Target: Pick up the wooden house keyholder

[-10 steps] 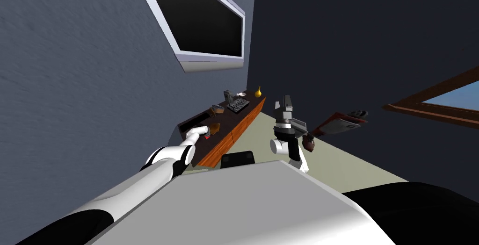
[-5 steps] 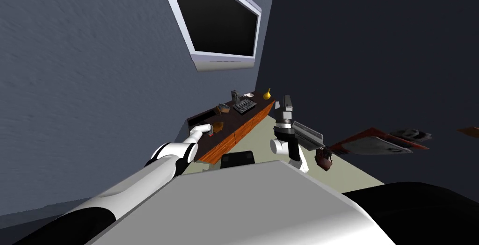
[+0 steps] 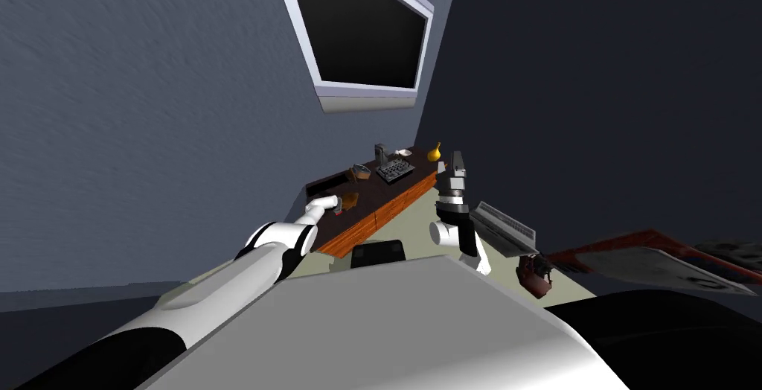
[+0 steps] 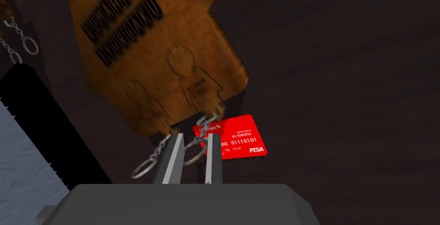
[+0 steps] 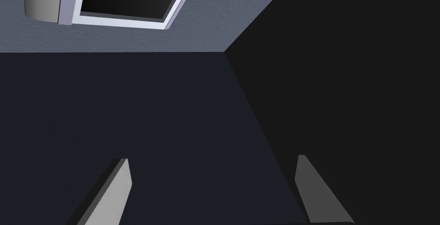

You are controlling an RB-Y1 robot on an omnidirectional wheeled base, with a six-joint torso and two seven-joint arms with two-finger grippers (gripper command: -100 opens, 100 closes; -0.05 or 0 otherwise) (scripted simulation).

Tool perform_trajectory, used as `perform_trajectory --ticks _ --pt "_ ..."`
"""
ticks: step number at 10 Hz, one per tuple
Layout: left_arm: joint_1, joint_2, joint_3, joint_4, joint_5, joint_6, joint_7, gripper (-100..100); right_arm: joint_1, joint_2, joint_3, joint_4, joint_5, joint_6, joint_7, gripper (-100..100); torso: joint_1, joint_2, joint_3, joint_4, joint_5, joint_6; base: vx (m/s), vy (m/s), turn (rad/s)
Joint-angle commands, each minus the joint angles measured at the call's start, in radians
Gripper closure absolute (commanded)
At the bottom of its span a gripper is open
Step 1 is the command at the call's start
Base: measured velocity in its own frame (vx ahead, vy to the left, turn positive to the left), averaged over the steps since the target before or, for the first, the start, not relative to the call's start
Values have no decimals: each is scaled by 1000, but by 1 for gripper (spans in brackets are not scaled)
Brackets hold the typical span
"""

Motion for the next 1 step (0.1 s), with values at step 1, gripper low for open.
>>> perform_trajectory --ticks 1 --pt "0 0 0 0 0 0 0 0 0 0 0 0 0 0 0 0 0 0 0 0 0 0 3 -6 -4"
